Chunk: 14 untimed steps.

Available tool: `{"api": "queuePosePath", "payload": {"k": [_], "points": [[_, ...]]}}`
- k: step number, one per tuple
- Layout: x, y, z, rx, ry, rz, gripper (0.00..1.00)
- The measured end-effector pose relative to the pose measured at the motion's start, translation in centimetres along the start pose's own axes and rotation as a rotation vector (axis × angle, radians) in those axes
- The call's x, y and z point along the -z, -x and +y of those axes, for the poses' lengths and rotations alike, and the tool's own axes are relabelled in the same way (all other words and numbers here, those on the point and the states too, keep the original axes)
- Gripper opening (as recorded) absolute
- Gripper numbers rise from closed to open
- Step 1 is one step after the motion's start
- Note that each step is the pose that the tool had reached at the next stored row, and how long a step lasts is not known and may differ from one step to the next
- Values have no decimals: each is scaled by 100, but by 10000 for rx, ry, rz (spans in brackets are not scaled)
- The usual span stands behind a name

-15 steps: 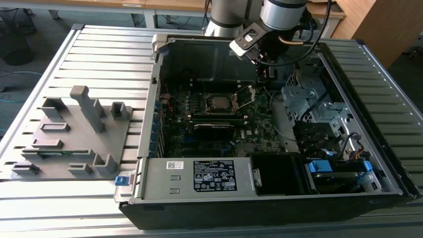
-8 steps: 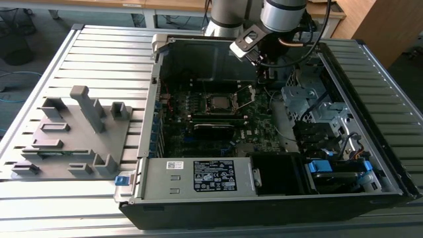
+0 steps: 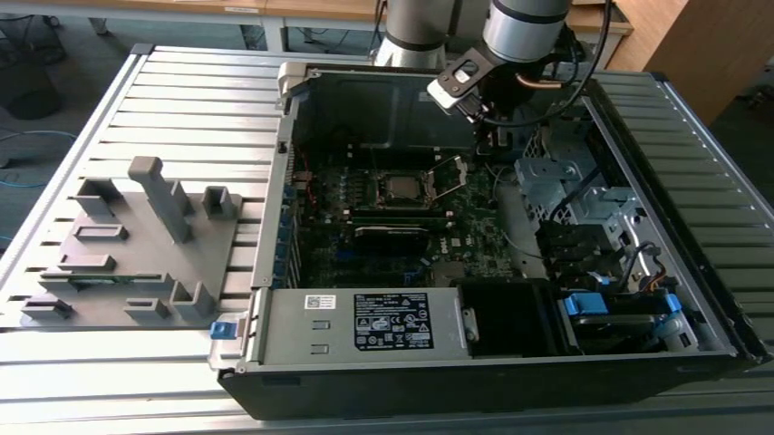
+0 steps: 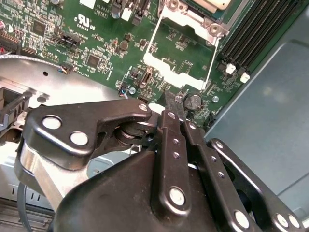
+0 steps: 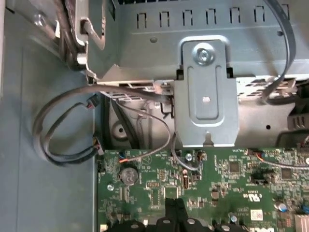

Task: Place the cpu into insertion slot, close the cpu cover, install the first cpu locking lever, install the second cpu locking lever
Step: 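Close the cpu cover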

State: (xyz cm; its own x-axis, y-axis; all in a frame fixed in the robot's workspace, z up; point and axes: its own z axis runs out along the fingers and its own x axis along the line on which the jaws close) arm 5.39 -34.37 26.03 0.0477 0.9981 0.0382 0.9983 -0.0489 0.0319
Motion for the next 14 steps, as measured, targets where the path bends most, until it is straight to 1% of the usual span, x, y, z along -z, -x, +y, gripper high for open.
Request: {"api": "queuePosePath", "payload": {"k": [2, 4, 9, 14], "points": [[-8, -2, 20, 0, -18, 1, 10], [-30, -3, 31, -1, -33, 1, 10], [-100, 0, 38, -3, -73, -1, 10], [-141, 1, 41, -4, -100, -2, 10]]}}
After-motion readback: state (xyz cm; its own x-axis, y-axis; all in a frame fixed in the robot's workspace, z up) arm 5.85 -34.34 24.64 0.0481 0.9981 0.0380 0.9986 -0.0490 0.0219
